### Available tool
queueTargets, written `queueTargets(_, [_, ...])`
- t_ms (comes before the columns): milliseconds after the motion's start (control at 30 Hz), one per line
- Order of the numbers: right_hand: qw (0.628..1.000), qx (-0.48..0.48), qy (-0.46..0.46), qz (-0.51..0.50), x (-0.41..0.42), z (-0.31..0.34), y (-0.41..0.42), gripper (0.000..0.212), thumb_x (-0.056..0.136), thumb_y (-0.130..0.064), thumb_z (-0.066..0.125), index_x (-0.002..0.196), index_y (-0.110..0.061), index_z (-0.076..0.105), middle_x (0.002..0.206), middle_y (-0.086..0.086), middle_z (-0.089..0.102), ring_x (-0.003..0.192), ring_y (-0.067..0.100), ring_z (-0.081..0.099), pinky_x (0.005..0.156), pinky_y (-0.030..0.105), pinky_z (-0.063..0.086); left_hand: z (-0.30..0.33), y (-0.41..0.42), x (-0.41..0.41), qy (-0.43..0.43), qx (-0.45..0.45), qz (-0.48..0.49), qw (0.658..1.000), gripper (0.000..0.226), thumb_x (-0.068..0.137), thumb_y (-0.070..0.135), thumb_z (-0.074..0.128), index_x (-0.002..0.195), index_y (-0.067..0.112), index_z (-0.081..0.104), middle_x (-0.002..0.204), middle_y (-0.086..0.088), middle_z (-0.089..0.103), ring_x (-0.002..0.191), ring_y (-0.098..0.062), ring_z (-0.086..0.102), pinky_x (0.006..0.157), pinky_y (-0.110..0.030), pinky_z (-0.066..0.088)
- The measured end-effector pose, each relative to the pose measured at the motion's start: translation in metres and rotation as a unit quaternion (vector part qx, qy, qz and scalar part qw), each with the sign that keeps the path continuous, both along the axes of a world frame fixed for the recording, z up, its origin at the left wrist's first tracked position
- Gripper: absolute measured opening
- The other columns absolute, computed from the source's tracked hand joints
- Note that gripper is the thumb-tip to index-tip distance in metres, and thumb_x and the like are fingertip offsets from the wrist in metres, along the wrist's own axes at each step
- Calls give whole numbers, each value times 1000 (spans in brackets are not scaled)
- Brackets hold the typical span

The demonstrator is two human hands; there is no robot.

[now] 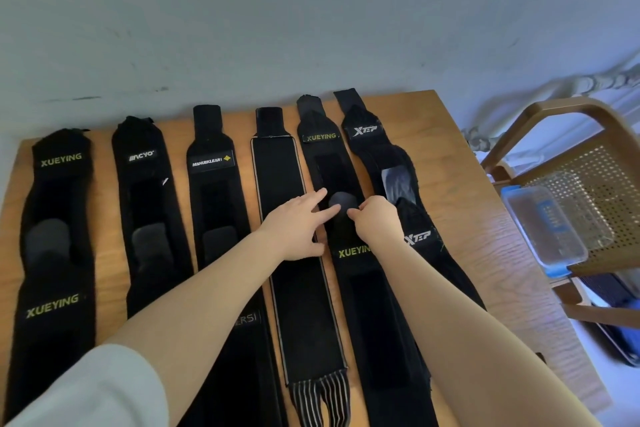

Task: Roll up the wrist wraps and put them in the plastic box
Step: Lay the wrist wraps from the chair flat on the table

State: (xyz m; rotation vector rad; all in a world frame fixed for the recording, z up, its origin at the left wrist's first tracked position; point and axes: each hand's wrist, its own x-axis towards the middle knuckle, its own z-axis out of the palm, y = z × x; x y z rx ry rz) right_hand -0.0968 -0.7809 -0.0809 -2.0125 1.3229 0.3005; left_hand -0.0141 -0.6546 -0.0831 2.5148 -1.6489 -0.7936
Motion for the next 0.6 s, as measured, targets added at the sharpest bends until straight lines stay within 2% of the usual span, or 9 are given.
queueTargets(100, [1000,-7,-15,-13,-1,0,0,30,95,-34,54,99,-4,61,78,6,57,66,18,53,52,26,38,6,-5,1,21,-4,37,999,53,99,35,36,149,35,18,160,1,2,146,-27,8,116,-37,18])
queueTargets(200, [997,20,-71,-36,-26,6,4,33,96,-38,50,82,-8,55,68,0,51,62,13,50,50,23,35,6,-12,-8,1,-3,61,998,58,96,57,32,148,33,25,159,-1,11,144,-28,16,114,-40,23])
queueTargets(267, [993,70,-94,-33,-56,10,10,28,93,-36,55,86,-10,54,74,-1,56,74,15,57,57,22,42,7,-15,-15,-14,1,69,997,69,90,66,35,148,29,27,159,-4,12,144,-29,17,112,-41,26])
queueTargets(333, [989,127,-78,-23,-87,11,14,28,88,-33,64,97,-7,61,88,0,65,89,17,63,74,30,53,8,-17,-21,-29,5,74,997,77,87,67,40,148,23,25,159,-8,9,144,-29,14,114,-41,22])
queueTargets(367, [987,147,-65,-24,-98,11,15,31,86,-31,67,106,-8,63,96,2,67,94,19,64,84,36,54,9,-17,-24,-34,9,75,997,81,86,67,42,149,20,23,159,-10,7,145,-30,12,115,-41,20])
queueTargets(433, [986,163,-35,-19,-115,11,17,43,84,-31,70,120,-10,59,107,3,67,100,20,63,93,39,52,7,-20,-32,-47,23,72,996,90,84,69,45,150,15,18,159,-14,2,145,-31,7,116,-41,14])
queueTargets(500, [987,157,-17,-13,-127,11,20,44,88,-32,65,124,-9,56,109,3,64,101,18,60,90,33,50,3,-23,-39,-63,43,76,994,99,81,73,44,151,12,10,158,-18,-3,146,-32,1,117,-41,7])
queueTargets(600, [991,133,2,-16,-139,12,27,37,99,-35,46,123,-8,55,104,2,61,96,15,56,80,27,43,-3,-27,-49,-81,66,92,990,109,78,77,43,151,9,1,157,-21,-9,146,-33,-4,117,-41,2])
